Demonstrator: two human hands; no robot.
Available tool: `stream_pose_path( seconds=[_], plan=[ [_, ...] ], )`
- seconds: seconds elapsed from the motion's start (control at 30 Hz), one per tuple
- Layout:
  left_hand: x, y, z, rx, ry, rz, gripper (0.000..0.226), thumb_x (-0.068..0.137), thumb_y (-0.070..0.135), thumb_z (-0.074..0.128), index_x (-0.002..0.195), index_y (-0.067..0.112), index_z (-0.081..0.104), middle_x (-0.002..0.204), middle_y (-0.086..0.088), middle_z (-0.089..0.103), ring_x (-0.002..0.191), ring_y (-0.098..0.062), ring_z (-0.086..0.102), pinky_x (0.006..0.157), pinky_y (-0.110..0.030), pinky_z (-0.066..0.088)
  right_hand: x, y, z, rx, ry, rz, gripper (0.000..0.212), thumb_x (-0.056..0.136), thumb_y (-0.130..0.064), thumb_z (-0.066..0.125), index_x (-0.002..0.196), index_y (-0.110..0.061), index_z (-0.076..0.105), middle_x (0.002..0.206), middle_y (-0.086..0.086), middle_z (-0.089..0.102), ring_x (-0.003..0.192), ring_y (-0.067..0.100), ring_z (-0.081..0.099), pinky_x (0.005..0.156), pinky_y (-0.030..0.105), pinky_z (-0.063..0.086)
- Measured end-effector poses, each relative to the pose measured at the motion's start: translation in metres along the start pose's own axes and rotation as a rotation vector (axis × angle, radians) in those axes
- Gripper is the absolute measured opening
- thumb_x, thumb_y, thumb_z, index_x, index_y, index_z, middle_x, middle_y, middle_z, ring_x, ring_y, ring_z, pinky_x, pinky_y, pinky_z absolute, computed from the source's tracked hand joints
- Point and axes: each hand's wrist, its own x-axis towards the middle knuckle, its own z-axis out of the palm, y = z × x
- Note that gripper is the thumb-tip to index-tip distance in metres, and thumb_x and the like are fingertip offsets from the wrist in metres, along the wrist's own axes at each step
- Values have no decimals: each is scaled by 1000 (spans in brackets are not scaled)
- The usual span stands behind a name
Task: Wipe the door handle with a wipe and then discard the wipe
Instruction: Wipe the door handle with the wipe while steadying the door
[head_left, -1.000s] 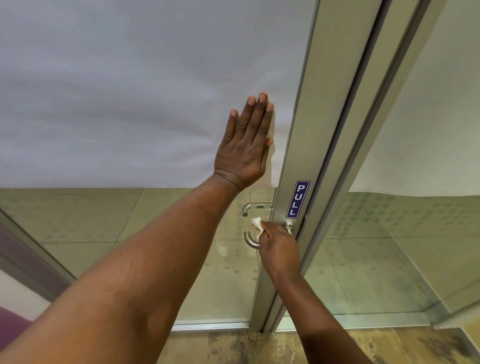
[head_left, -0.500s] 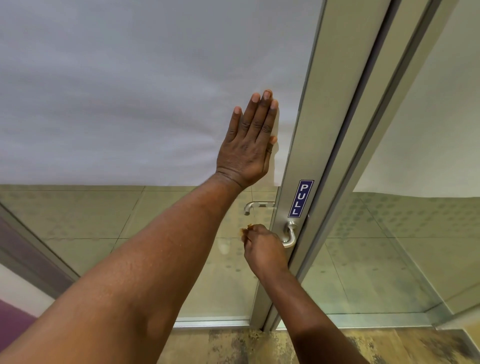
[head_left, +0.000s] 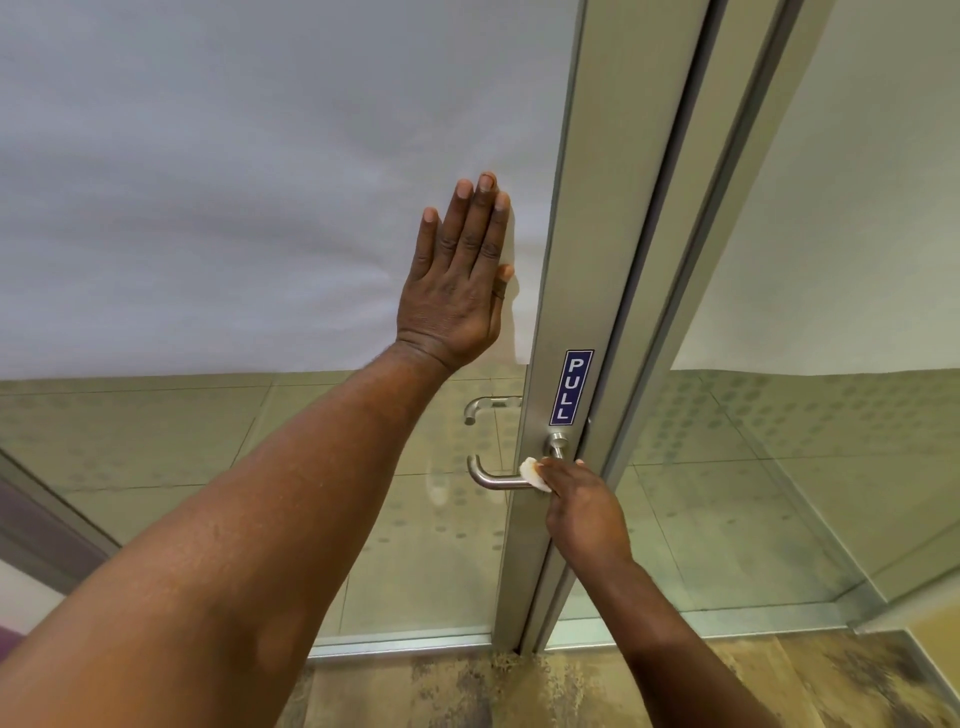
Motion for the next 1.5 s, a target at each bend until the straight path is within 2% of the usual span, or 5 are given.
stream_pose_path(
  seconds=[0.3, 0.5, 0.63, 0.97, 1.5],
  plan=[
    [0, 2, -2, -9, 11, 5, 63, 106, 29, 30, 161, 5, 12, 167, -16, 13, 157, -32, 9, 127, -41, -10, 16, 16, 1, 25, -11, 121, 51, 85, 5, 56, 126, -20, 70, 137, -2, 64, 111, 23, 67, 94, 31, 54],
    [0, 1, -1, 6, 7, 5, 62, 106, 30, 28, 161, 5, 12, 167, -15, 10, 158, -27, 1, 126, -41, -12, 17, 22, 13, 251, 127, 359, 25, 94, 1, 58, 110, -6, 76, 94, 12, 73, 78, 27, 67, 65, 30, 49],
    [0, 0, 0, 2, 13, -5, 62, 107, 30, 28, 161, 5, 12, 167, -15, 8, 155, -19, -14, 126, -41, -12, 20, 18, 18, 513, 216, 630, 24, 91, -6, 63, 104, -15, 81, 72, 1, 74, 58, 15, 60, 55, 27, 47],
    [-10, 4, 0, -15, -9, -15, 63, 107, 29, 30, 161, 5, 11, 168, -15, 11, 154, -16, -23, 126, -40, -14, 32, 14, 27, 1444, 196, 1256, 13, 93, 10, 61, 94, -1, 68, 76, 15, 74, 73, 24, 72, 69, 37, 60],
    [-17, 3, -5, -56, -98, -8, 64, 108, 26, 32, 163, 8, 5, 170, -14, 7, 153, -15, -24, 126, -39, -15, -18, 20, 14, 1618, -172, 1073, 27, 95, 12, 54, 119, 5, 66, 110, 22, 76, 97, 32, 76, 77, 38, 63]
  ],
)
